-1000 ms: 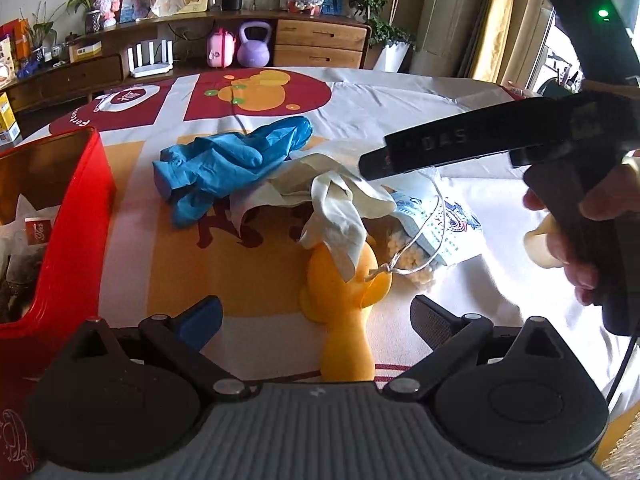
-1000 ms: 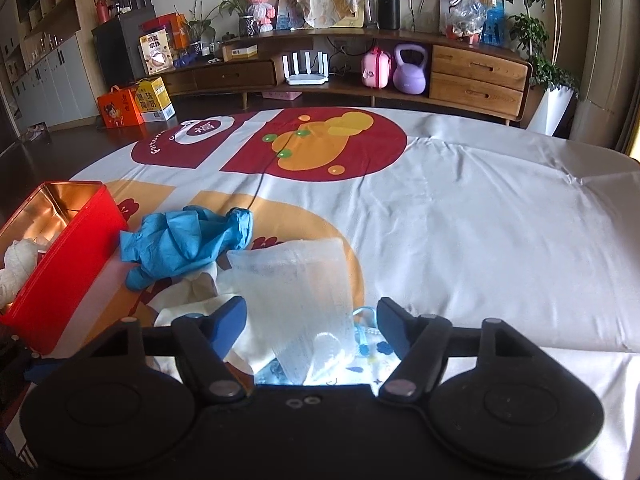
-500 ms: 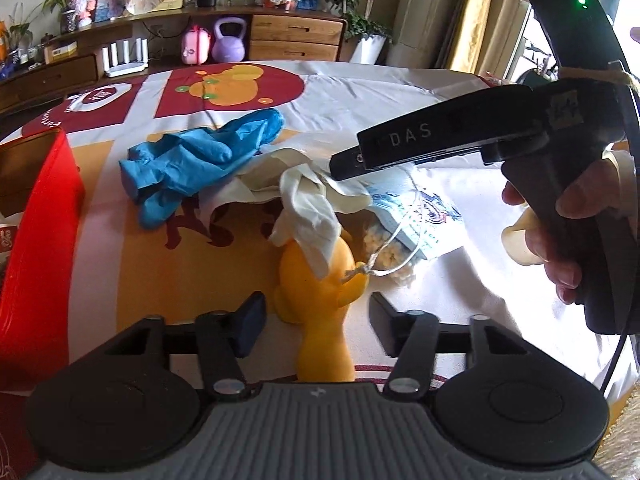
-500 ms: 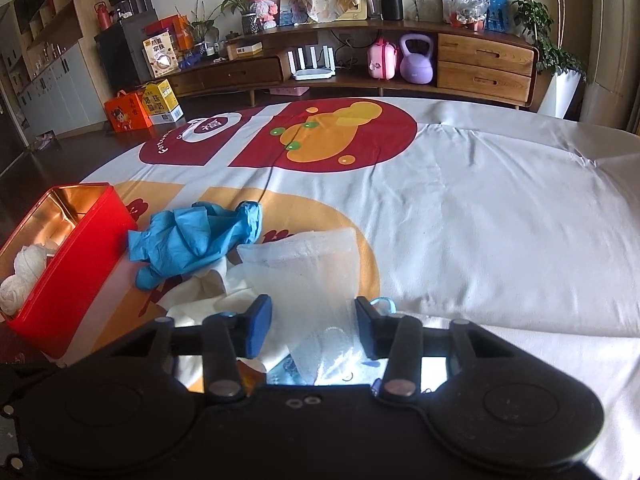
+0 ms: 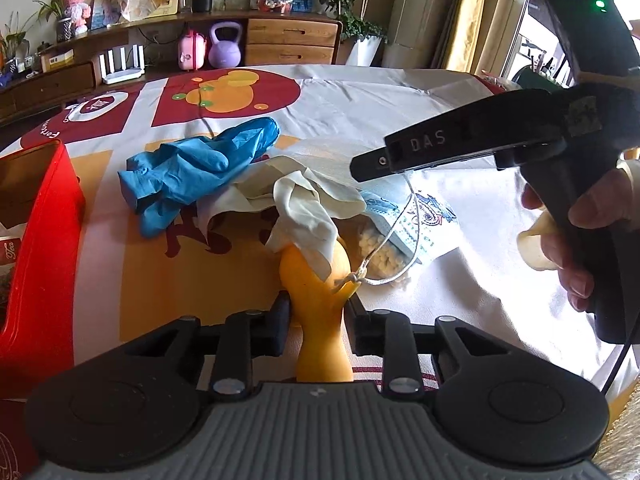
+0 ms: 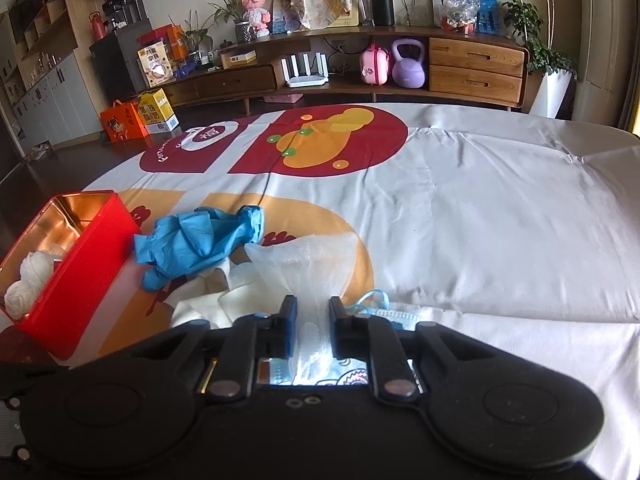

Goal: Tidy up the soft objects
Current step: 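Carry the yellow toy with the left tool while the right tool carries the plastic film to the tin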

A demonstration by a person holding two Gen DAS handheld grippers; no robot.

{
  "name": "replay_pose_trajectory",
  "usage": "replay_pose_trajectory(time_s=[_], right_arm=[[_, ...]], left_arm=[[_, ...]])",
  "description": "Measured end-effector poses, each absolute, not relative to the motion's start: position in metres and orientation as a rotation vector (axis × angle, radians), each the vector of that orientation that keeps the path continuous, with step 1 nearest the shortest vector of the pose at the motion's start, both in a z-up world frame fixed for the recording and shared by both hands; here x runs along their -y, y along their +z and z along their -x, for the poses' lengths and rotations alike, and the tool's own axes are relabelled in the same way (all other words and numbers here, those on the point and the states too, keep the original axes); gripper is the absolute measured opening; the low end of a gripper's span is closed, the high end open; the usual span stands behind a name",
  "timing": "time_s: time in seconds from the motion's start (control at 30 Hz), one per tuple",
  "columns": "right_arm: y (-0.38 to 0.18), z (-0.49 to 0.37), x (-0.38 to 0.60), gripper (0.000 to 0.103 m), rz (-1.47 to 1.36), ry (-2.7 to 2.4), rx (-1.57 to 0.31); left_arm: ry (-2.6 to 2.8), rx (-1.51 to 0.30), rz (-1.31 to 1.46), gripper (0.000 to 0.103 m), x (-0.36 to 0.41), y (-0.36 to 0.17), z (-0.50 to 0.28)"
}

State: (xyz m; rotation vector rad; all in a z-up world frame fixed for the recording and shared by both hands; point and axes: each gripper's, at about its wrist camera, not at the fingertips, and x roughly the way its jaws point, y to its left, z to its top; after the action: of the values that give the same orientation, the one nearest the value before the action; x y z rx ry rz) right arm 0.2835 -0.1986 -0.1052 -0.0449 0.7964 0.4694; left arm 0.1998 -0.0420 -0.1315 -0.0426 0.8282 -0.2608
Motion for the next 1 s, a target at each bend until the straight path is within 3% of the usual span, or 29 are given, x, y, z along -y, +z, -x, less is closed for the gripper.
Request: replay_pose_trajectory(time_s=[1.0], right_arm=[[-0.035,-0.204,0.217,0.01,-0.071,0.534,-0.695]], left_arm=[[-0.208,-0.788,0.125,0.023,0.004,-0.082,-0.141]])
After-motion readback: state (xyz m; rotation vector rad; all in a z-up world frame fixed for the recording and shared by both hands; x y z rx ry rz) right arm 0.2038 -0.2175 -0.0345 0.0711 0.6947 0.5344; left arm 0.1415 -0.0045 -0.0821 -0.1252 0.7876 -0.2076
